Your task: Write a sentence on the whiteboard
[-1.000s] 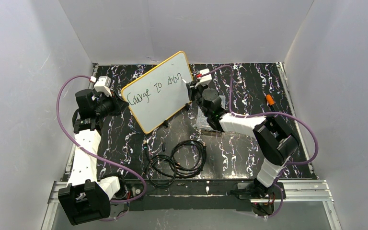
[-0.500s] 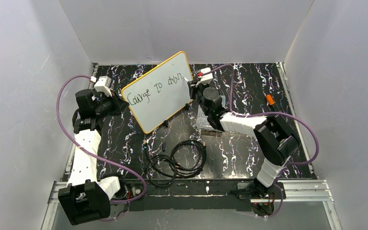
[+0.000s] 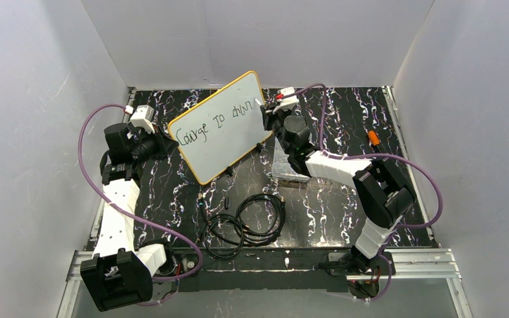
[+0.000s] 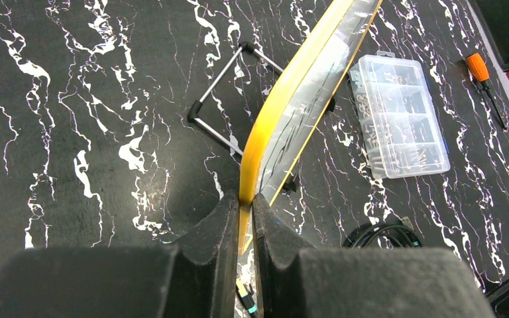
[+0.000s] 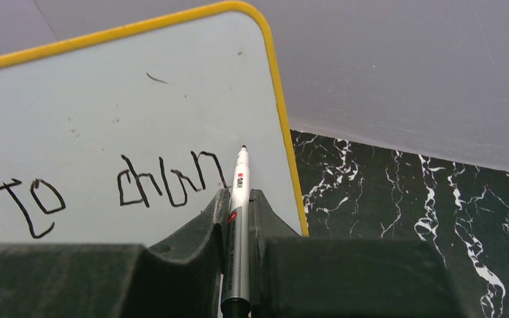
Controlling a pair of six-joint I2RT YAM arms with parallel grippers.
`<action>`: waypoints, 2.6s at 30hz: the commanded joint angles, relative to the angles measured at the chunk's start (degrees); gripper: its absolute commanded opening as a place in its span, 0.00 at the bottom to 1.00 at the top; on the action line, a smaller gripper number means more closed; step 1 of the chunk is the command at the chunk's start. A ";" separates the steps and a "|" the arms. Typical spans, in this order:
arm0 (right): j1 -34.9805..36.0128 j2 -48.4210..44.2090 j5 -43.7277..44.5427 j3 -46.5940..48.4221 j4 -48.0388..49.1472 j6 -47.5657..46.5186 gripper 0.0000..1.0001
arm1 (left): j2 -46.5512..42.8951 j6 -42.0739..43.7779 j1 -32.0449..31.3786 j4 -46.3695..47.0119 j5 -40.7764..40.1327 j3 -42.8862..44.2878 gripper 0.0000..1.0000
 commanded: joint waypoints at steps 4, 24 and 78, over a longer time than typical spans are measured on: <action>-0.39 0.84 -2.13 4.35 3.69 -0.49 0.01 | -0.02 0.13 -0.18 -0.56 0.75 0.41 0.00; -0.31 0.47 -3.30 -1.88 2.29 2.70 0.01 | -0.24 0.14 -0.22 -0.57 0.63 0.31 0.00; 0.48 1.05 -4.80 -2.65 -0.09 4.56 0.01 | -0.11 -0.23 -0.24 -0.21 1.03 0.28 0.00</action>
